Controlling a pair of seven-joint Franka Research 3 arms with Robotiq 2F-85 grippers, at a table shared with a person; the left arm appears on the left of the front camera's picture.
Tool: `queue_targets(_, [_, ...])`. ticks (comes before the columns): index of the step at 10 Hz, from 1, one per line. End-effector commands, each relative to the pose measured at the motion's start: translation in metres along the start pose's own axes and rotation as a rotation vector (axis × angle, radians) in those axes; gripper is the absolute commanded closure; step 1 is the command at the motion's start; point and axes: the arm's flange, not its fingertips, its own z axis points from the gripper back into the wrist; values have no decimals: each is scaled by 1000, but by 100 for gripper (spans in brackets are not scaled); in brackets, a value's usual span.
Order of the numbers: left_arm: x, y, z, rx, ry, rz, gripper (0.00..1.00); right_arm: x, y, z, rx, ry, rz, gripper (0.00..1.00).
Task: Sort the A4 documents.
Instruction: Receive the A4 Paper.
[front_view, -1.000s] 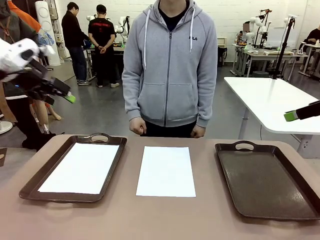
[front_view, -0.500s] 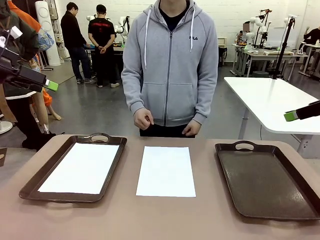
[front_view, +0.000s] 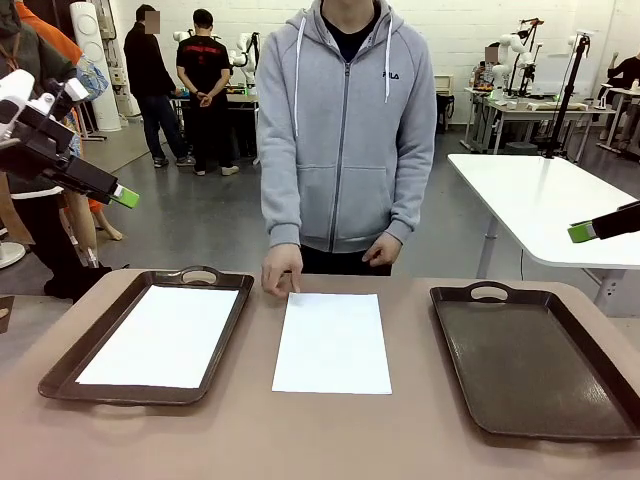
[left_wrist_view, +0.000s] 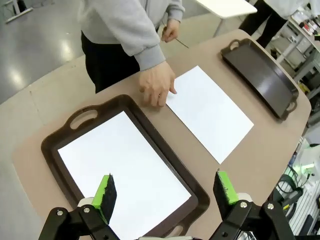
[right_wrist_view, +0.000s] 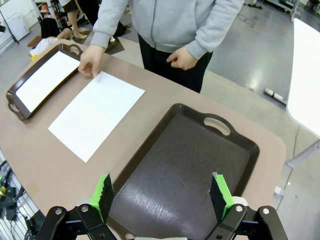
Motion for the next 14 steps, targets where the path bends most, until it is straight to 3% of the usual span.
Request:
queue_targets(1, [9, 0, 4, -16, 43, -66, 0, 0, 0, -2, 8, -1, -1, 0])
queue_targets(4, [8, 2, 8, -18, 26, -36, 0, 0, 0, -2, 8, -1, -1, 0])
queue_targets(5, [10, 6, 6, 20, -4, 94, 0, 0, 0, -2, 8, -1, -1, 0])
queue_targets(6, [9, -1, 6, -14, 23, -26, 0, 0, 0, -2, 8, -1, -1, 0])
queue_targets(14, [9, -1, 6, -14, 23, -26, 0, 0, 0, -2, 8, -1, -1, 0])
